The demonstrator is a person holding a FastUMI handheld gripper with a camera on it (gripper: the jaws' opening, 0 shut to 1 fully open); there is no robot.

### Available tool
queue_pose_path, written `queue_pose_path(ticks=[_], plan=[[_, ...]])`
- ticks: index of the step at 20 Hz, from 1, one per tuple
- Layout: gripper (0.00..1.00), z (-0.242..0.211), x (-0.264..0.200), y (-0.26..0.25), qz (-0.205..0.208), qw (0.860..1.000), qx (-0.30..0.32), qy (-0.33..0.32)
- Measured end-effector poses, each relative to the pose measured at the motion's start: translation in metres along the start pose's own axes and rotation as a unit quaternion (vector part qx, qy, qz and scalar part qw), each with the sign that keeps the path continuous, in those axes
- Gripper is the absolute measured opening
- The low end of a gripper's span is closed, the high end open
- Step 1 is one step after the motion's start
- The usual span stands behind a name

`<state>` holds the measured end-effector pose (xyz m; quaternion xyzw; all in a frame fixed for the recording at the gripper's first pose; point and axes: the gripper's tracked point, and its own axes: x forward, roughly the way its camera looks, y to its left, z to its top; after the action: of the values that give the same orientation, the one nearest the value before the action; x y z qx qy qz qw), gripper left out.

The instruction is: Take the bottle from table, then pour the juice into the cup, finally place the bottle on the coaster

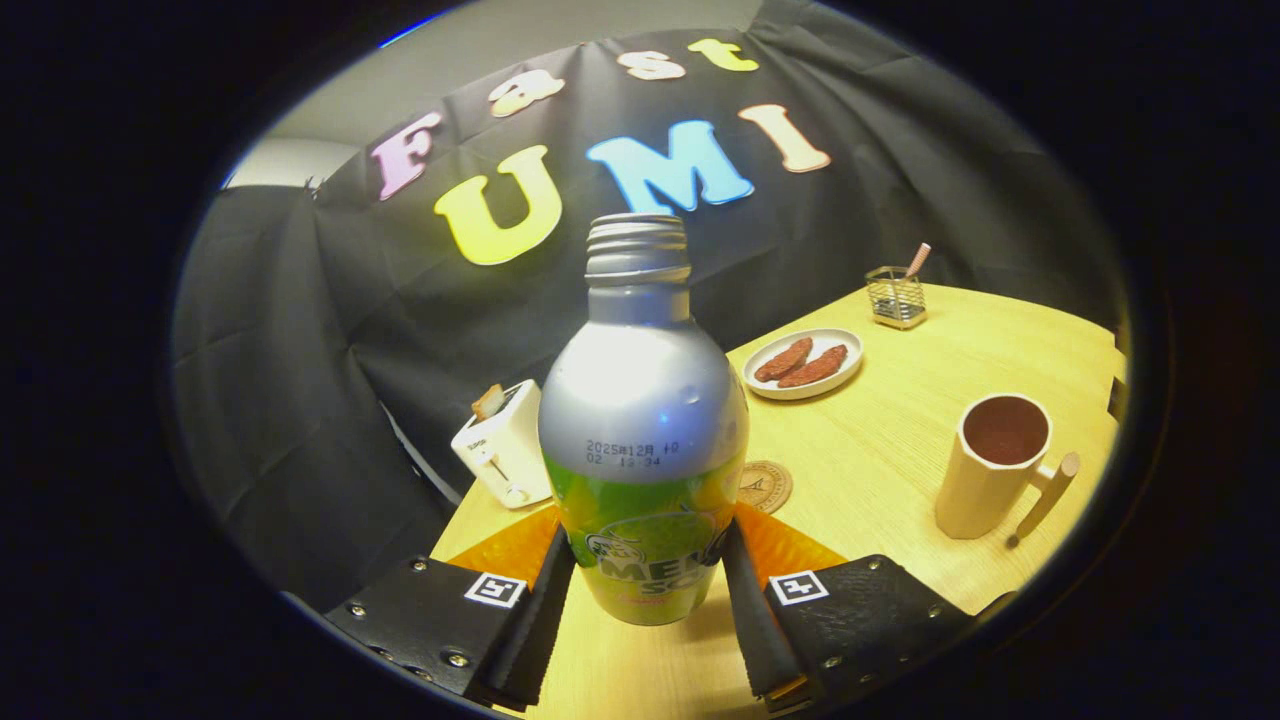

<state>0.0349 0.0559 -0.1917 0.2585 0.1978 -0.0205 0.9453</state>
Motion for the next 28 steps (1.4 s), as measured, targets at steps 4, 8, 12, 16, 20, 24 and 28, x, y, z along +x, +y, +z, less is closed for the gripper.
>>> queue_pose_path(ticks=[4, 8, 12, 16, 20, 24, 28], plan=[[0.74, 0.014, -0.001, -0.030, -0.035, 0.999, 0.006, -0.007], [0.74, 0.018, -0.002, -0.048, -0.038, 0.999, 0.034, 0.001], [0.74, 0.006, 0.003, -0.051, -0.011, 0.994, 0.101, 0.024], [0.74, -0.004, 0.001, -0.053, 0.006, 0.987, 0.154, 0.036], [0.74, -0.006, 0.002, -0.063, 0.006, 0.980, 0.193, 0.036], [0.74, -0.011, 0.002, -0.073, 0.004, 0.969, 0.243, 0.042], [0.74, -0.015, 0.005, -0.075, 0.000, 0.956, 0.292, 0.043]])
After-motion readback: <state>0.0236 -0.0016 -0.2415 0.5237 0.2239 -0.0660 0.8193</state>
